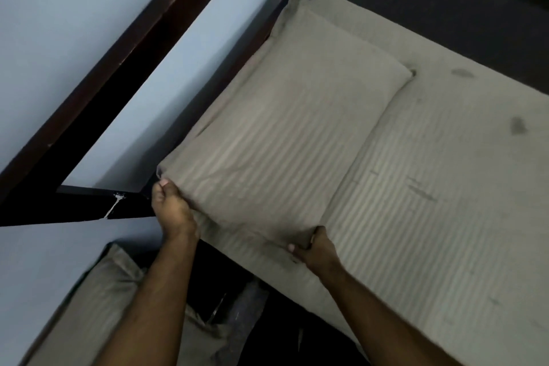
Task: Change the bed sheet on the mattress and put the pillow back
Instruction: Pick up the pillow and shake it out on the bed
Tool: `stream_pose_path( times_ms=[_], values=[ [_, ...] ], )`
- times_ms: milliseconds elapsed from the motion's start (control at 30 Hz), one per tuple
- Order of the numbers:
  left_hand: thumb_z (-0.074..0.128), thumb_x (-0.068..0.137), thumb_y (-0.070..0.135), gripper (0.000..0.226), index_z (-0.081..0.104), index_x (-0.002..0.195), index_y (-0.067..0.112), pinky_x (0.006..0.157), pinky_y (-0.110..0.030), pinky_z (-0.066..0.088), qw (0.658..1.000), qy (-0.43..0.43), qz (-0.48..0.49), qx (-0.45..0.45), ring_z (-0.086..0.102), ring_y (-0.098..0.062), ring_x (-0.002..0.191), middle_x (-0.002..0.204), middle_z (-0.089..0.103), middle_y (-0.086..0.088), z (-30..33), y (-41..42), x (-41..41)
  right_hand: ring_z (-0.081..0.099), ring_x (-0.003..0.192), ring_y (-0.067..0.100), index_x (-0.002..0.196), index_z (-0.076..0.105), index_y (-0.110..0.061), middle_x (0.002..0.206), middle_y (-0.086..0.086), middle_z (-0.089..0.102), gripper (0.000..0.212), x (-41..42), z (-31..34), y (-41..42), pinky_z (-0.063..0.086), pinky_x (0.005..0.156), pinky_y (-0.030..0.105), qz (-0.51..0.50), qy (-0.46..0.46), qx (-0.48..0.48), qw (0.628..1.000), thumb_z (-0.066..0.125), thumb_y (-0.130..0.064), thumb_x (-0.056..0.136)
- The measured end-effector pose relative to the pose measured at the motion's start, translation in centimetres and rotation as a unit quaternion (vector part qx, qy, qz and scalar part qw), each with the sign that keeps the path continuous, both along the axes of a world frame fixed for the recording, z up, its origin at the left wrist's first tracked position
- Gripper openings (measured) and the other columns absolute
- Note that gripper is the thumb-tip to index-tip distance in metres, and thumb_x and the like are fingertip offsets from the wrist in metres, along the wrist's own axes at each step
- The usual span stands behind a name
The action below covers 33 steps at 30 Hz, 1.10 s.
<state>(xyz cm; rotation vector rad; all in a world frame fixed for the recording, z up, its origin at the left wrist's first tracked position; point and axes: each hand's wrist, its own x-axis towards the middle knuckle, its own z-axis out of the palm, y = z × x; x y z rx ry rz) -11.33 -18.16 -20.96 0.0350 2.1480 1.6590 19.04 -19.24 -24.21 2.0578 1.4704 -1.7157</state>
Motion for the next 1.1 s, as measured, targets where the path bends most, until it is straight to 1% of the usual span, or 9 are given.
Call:
stream_pose_path(
  times_ms=[133, 233, 400, 500, 600, 700, 833, 1000, 1100],
  values=[
    [0.048, 0.105, 0.018, 0.023, 0.058, 0.085, 0.016, 0.080, -0.023, 0.045, 0.997, -0.045, 0.053, -0.040, 0.054, -0.013, 0.083, 0.089, 0.063, -0.001, -2.6, -1.0, 0.2, 0.062, 0.117, 0.035, 0.127, 0.044, -0.004, 0.126, 0.017, 0.065, 0.071, -0.7, -1.1, -2.3, 0.052, 0.089, 0.036, 0.023, -0.042, -0.008, 0.999, 0.084, -0.039, 0.080],
    [0.050, 0.106, 0.019, 0.017, 0.055, 0.095, 0.007, 0.070, -0.021, 0.044, 0.995, -0.020, 0.045, -0.085, 0.050, -0.017, 0.087, 0.096, 0.058, -0.011, -3.2, -2.0, 0.7, 0.059, 0.122, 0.035, 0.135, 0.041, 0.000, 0.134, 0.020, 0.061, 0.079, -0.7, -2.1, -2.4, 0.050, 0.096, 0.039, 0.056, -0.047, 0.001, 0.997, 0.084, -0.037, 0.080],
    [0.065, 0.096, 0.020, 0.024, 0.044, 0.085, 0.021, 0.084, -0.029, 0.046, 0.986, 0.030, -0.007, -0.162, 0.050, -0.018, 0.082, 0.089, 0.054, -0.003, -2.3, -2.6, -1.0, 0.053, 0.130, 0.034, 0.141, 0.034, 0.003, 0.144, 0.019, 0.052, 0.092, -0.2, -2.2, -2.7, 0.045, 0.103, 0.037, 0.059, -0.042, -0.006, 0.997, 0.086, -0.037, 0.078],
    [0.065, 0.085, 0.002, 0.026, 0.047, 0.092, 0.018, 0.091, -0.036, 0.050, 0.973, 0.091, -0.071, -0.199, 0.055, -0.020, 0.083, 0.088, 0.057, -0.005, -0.3, -4.0, -0.5, 0.044, 0.140, 0.033, 0.153, 0.014, 0.005, 0.155, 0.020, 0.039, 0.107, -0.3, -0.3, -3.4, 0.039, 0.111, 0.035, 0.113, -0.059, -0.017, 0.992, 0.081, -0.040, 0.083],
    [0.055, 0.085, -0.005, 0.024, 0.049, 0.098, 0.014, 0.088, -0.029, 0.046, 0.975, 0.096, -0.081, -0.185, 0.056, -0.022, 0.087, 0.092, 0.059, -0.008, 2.0, -5.7, 0.9, 0.040, 0.143, 0.030, 0.156, 0.002, 0.005, 0.158, 0.019, 0.034, 0.112, -0.7, 2.0, -5.0, 0.035, 0.112, 0.028, 0.119, -0.049, -0.026, 0.991, 0.077, -0.040, 0.087],
    [0.056, 0.087, -0.005, 0.024, 0.052, 0.100, 0.014, 0.090, -0.035, 0.050, 0.980, 0.083, -0.104, -0.146, 0.057, -0.022, 0.087, 0.093, 0.060, -0.008, 5.3, -7.2, 2.5, 0.047, 0.137, 0.030, 0.154, 0.016, 0.004, 0.152, 0.020, 0.042, 0.101, -1.8, 5.1, -7.1, 0.038, 0.104, 0.026, 0.112, -0.026, 0.005, 0.993, 0.080, -0.035, 0.086],
    [0.057, 0.089, -0.004, 0.021, 0.059, 0.104, 0.011, 0.087, -0.029, 0.050, 0.980, 0.094, -0.145, -0.094, 0.059, -0.017, 0.086, 0.094, 0.063, -0.007, 9.4, -11.5, 4.6, 0.060, 0.120, 0.034, 0.133, 0.043, 0.001, 0.129, 0.020, 0.059, 0.080, -4.1, 9.3, -10.0, 0.050, 0.097, 0.036, 0.112, -0.004, 0.067, 0.991, 0.086, -0.035, 0.076],
    [0.057, 0.093, -0.006, 0.020, 0.060, 0.104, 0.010, 0.080, -0.012, 0.047, 0.988, 0.079, -0.123, -0.059, 0.060, 0.005, 0.077, 0.088, 0.062, 0.004, 12.7, -19.4, 5.4, 0.051, 0.131, 0.035, 0.145, 0.036, 0.005, 0.142, 0.024, 0.051, 0.089, -8.1, 13.9, -13.5, 0.041, 0.102, 0.033, 0.190, 0.012, 0.109, 0.976, 0.082, -0.037, 0.081],
    [0.058, 0.094, -0.004, 0.017, 0.062, 0.107, 0.006, 0.078, -0.010, 0.046, 0.995, 0.052, -0.063, -0.063, 0.060, -0.006, 0.081, 0.093, 0.063, -0.002, 13.2, -24.9, 4.4, 0.057, 0.125, 0.036, 0.142, 0.035, 0.002, 0.137, 0.024, 0.057, 0.086, -11.6, 14.8, -16.3, 0.048, 0.098, 0.036, 0.224, 0.029, 0.099, 0.969, 0.080, -0.039, 0.082]
  ],
)
